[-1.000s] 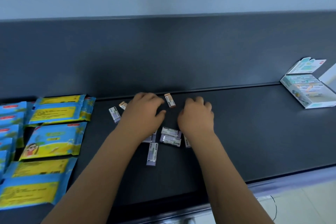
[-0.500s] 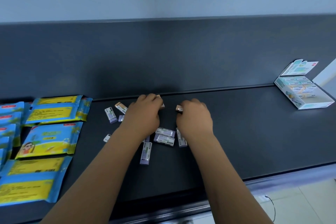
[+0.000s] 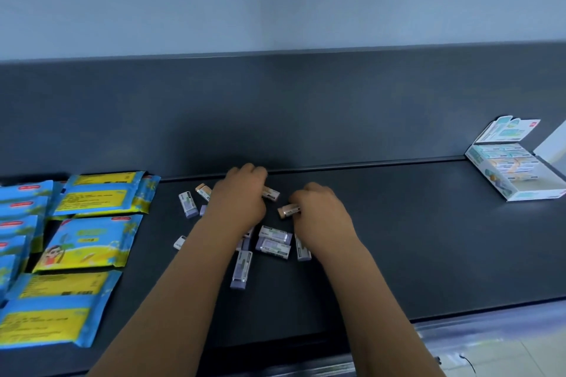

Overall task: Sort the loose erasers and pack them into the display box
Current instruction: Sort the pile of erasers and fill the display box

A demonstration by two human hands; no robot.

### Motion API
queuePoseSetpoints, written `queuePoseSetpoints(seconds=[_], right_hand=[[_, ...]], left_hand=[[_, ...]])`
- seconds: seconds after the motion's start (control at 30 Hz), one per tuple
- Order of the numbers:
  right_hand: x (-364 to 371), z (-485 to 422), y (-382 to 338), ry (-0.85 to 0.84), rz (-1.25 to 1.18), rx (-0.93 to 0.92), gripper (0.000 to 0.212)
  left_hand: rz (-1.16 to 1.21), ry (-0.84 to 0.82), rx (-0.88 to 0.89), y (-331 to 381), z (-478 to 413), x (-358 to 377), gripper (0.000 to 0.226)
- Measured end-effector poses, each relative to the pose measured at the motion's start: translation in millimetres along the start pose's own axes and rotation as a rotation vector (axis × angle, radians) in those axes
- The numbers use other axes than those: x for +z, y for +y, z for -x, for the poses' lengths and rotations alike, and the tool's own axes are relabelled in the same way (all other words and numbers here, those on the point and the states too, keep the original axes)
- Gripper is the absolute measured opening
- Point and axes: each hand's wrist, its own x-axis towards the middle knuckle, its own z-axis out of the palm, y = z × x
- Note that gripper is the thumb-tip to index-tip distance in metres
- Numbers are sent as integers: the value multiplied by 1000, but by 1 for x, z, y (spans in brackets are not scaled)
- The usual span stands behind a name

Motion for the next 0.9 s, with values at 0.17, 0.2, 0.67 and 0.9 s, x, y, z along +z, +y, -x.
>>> queuePoseSetpoints(seconds=[0.17,0.2,0.67,0.9], right_hand=[[1,1,2,11,12,-28,25],[2,1,3,25,11,-35,24],[6,7,3,25,10,-32,21],[8,9,5,68,2,-63,22]], left_hand=[[22,-53,-104,-7,-5,-1,13],[26,-62,-109,-7,-5,-1,13],[143,76,-54,9,6,1,11],[226,206,64,7,26,1,17]])
